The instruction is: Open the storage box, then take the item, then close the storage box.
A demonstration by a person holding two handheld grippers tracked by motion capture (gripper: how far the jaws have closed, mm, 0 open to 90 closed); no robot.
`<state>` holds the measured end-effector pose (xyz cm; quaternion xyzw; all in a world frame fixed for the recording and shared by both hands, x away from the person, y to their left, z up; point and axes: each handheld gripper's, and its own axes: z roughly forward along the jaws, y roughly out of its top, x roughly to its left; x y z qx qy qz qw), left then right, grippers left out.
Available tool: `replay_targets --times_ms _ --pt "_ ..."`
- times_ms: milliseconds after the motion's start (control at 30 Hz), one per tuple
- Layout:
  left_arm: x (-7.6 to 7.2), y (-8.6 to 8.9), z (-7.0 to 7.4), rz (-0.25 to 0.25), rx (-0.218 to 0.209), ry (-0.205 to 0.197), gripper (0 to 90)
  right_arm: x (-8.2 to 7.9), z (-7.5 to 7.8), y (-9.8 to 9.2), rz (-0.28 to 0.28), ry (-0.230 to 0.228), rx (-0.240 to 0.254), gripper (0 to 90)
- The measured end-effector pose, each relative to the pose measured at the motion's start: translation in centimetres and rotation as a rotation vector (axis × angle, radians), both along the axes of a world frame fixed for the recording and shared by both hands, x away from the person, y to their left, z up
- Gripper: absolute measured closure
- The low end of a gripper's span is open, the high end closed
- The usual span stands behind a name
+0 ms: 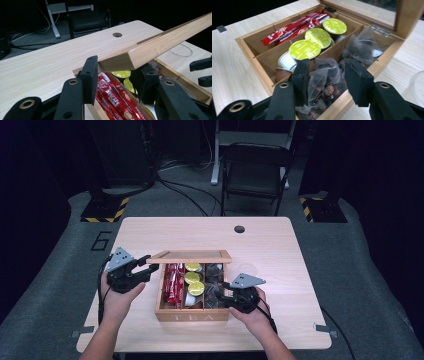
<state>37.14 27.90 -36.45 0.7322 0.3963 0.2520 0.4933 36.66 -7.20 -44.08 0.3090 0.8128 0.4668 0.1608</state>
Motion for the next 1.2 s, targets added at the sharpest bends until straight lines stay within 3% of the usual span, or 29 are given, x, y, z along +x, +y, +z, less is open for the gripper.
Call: replay_targets --times_ms 533,900,1200 --pt "0.0 0.0 0.0 -0.001 0.0 -0.001 57.5 0.4 -1.5 0.8 0.041 0.075 0.0 51.9" --pt "-0.1 0.0 -0.1 -0.002 0.003 -0.001 57.5 0.9 -2.0 1.6 0.057 0.076 -0.027 50.7" --pt "-0.2 0.0 -0.2 0.0 0.005 0.002 57.5 1.3 -2.5 2.2 0.058 0.103 -0.031 52.2"
